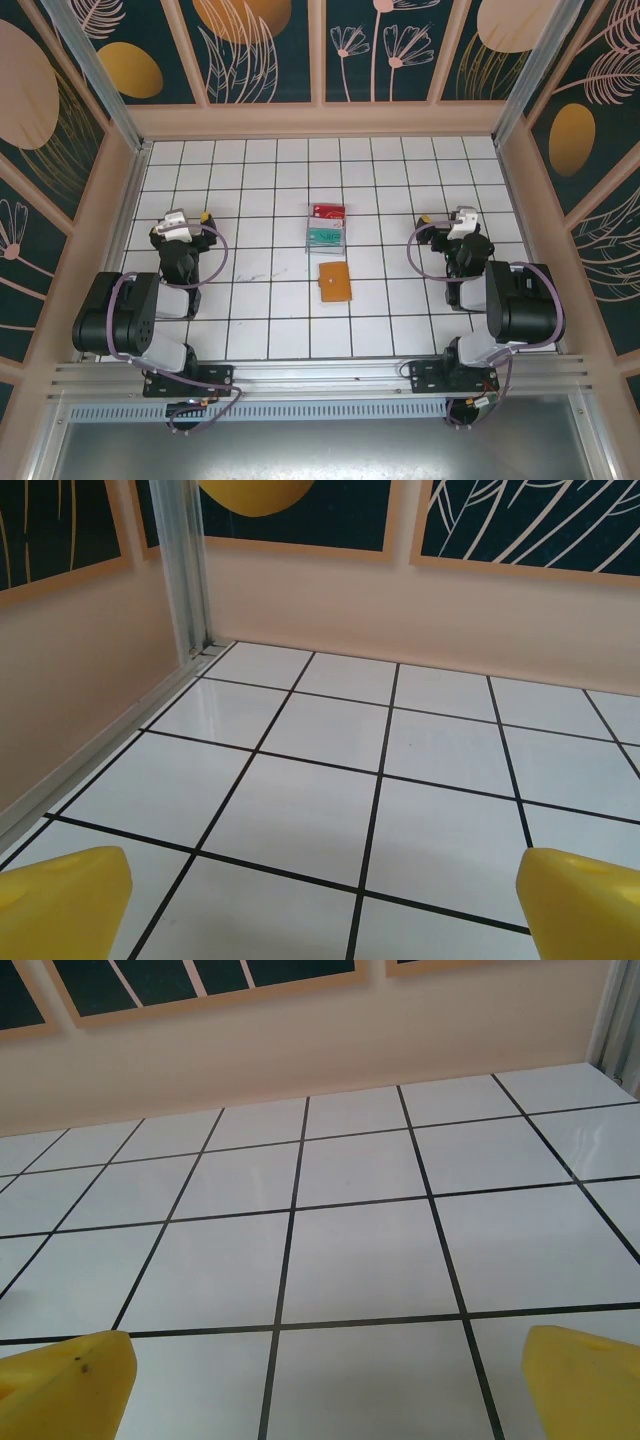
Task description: Take the credit cards out of the card holder
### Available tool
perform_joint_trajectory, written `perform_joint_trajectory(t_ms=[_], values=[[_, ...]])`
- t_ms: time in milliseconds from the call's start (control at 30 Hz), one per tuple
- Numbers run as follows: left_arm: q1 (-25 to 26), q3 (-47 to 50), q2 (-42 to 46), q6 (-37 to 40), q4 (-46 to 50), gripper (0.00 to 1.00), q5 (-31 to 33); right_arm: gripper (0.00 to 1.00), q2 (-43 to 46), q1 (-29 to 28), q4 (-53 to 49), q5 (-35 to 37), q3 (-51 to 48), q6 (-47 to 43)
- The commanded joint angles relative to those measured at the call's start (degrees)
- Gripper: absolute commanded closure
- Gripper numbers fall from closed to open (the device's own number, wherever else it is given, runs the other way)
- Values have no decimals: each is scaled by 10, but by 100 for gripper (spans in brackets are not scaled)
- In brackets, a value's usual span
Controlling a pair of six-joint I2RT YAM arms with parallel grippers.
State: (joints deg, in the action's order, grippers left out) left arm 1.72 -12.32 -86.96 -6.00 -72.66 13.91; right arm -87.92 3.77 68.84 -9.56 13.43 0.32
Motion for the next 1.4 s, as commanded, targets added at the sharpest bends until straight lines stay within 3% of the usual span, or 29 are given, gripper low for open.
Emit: perform_joint_trajectory(t_ms=[0, 867, 933, 1033, 1167, 1267, 1367], values=[[-3, -4, 0, 7, -17, 1, -6, 1, -1, 4, 29, -14, -2, -4], [-4, -12, 9, 8, 6, 1, -13, 1, -1, 3, 31, -13, -3, -4], [-4, -40, 38, 1, 75, 1, 12, 1, 15, 4, 10, 11, 1, 5], [-4, -133, 79, 1, 280, 1, 47, 1, 76, 3, -101, 16, 32, 7], [-4, -246, 123, -85, 481, 1, 92, 1, 152, 3, -185, 18, 59, 45], [-3, -334, 140, -163, 632, 1, 46, 1, 196, 4, -293, 36, 111, 134], [-4, -362, 159, -213, 695, 2, 5, 1, 217, 4, -413, 52, 164, 231]])
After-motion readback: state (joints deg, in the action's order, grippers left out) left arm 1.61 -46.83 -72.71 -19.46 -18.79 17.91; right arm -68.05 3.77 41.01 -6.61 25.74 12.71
